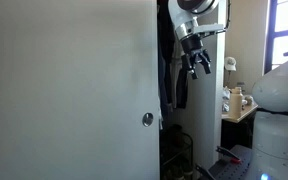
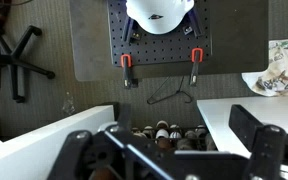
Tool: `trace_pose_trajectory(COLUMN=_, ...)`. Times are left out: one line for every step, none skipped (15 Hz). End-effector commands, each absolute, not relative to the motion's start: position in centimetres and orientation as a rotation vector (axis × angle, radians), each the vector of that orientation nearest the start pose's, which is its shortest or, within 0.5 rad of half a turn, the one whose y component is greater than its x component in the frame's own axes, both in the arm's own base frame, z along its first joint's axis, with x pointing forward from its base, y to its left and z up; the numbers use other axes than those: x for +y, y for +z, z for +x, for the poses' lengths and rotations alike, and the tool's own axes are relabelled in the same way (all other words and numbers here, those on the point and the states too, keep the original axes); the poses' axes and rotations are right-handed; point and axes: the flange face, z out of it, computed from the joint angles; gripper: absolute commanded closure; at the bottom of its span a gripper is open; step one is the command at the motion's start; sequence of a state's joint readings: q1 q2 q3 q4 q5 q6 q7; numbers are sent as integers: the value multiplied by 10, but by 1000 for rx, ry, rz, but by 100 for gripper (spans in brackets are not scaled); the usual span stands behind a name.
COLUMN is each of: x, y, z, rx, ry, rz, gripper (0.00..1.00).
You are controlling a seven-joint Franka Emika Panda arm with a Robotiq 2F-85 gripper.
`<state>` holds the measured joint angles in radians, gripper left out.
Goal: Slide the closet door to the right
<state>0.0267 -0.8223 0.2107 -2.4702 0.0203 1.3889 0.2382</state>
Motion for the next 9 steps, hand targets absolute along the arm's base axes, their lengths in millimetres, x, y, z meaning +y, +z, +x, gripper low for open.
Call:
trace_pose_trajectory(x=79, y=530, z=264, rx=143, ry=395, rz=-3299, gripper=0)
trace_pose_trajectory(x=79, y=530, z=264, rx=143, ry=395, rz=-3299, gripper=0)
trace_pose_trajectory(x=79, y=530, z=264, rx=143, ry=395, rz=-3299, gripper=0)
trace_pose_trajectory(x=79, y=530, z=264, rx=143, ry=395, rz=-3299, gripper=0)
trace_pose_trajectory(x=79, y=530, z=264, rx=143, ry=395, rz=-3299, gripper=0)
trace_pose_trajectory(x=83, y=526, z=263, rx=136, ry=387, rz=-3298, gripper=0)
trace_pose_trajectory(x=85, y=522, z=263, rx=134, ry=385, rz=-3297, gripper=0)
trace_pose_trajectory(x=89, y=517, z=261, rx=127, ry=376, rz=-3298, gripper=0)
trace_pose_trajectory(x=93, y=514, z=261, rx=130, ry=365, rz=-3312, gripper=0)
